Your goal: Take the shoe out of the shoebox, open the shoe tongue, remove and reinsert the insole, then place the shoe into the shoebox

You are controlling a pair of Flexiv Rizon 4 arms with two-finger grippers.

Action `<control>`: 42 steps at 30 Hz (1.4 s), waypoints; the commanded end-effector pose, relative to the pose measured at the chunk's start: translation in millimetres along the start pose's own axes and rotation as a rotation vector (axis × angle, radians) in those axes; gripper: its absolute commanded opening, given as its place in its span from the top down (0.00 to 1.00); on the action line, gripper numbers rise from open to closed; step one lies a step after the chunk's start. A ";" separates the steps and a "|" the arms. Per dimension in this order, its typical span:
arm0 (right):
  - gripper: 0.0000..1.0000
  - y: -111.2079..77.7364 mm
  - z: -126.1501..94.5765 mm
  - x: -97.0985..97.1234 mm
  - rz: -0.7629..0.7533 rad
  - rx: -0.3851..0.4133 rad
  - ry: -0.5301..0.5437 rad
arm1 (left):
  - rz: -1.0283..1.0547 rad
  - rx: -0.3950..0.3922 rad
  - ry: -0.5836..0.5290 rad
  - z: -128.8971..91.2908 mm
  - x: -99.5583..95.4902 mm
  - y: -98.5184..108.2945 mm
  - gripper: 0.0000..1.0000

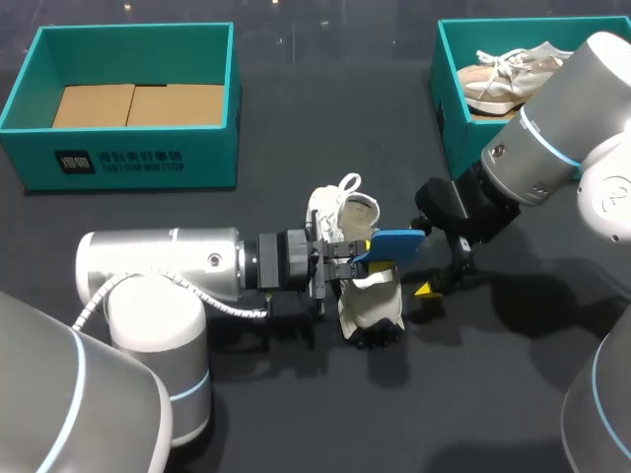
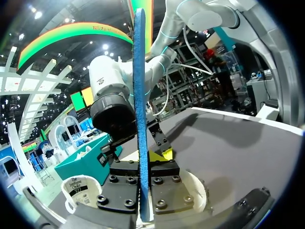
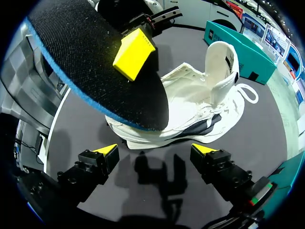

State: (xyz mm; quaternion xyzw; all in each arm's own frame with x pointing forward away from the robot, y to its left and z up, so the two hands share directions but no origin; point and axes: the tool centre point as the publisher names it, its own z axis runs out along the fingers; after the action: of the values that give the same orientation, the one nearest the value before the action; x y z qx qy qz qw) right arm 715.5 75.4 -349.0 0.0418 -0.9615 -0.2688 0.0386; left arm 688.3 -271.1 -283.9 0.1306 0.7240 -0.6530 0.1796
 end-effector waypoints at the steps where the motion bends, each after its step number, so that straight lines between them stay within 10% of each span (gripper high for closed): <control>1: 0.00 0.3 0.8 -0.2 0.000 0.002 0.000 | -0.001 -0.005 -0.005 2.4 -0.1 5.4 1.00; 42: 0.00 0.3 0.8 -0.2 0.000 0.002 0.000 | 0.022 -0.126 -0.034 -10.8 -7.3 63.3 1.00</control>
State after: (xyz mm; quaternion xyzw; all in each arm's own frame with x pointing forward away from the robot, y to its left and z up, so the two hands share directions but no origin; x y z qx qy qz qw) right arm 715.5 75.4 -349.0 0.0418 -0.9615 -0.2688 0.0386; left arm 719.2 -250.3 -332.3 0.1177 0.7572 -0.6088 0.2054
